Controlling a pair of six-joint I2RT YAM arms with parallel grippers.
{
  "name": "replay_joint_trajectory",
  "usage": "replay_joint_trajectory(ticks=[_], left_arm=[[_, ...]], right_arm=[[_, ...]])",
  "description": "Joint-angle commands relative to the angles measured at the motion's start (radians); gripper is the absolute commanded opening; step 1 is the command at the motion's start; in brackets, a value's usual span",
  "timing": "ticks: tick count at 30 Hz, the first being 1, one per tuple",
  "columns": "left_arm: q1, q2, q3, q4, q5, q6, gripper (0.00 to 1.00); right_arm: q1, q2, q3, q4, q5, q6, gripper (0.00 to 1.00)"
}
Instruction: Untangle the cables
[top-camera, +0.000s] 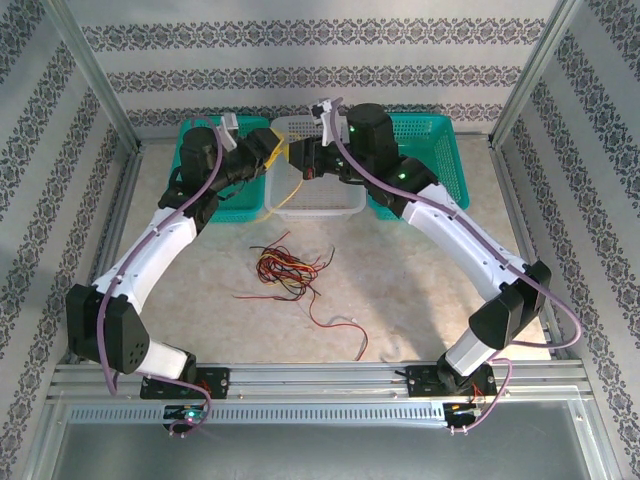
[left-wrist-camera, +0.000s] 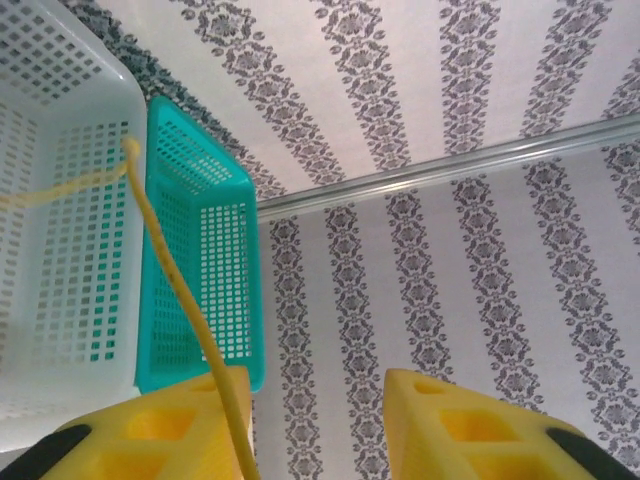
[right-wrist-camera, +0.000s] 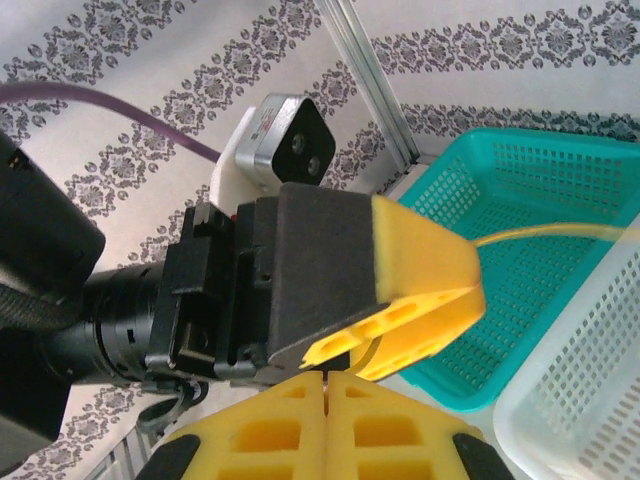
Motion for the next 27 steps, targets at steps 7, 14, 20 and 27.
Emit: replay_joint_trajectory(ticks=[7, 14, 20, 27], left_arm=[[0.032, -0.038, 0.011, 0.054, 0.059, -0.039, 0.08], [0.178, 0.004, 0.138, -0.156, 0.010, 0.156, 0.00], [0.300, 0.194, 0.386, -0.390, -0.150, 0.512, 0.00], [0.324, 0.523, 0.618, -0.430, -0.079, 0.742, 0.00]], right_arm=[[0.015, 0.019, -0.024, 0.060, 0.038, -0.023, 0.00], [-0.018, -0.023, -0.043, -0.083, 0.193, -0.050, 0.61], [-0.161, -0.182, -0.220, -0.127, 0.172, 0.026, 0.63], [-0.212, -0.325, -0.334, -0.166, 0.139, 0.025, 0.60]])
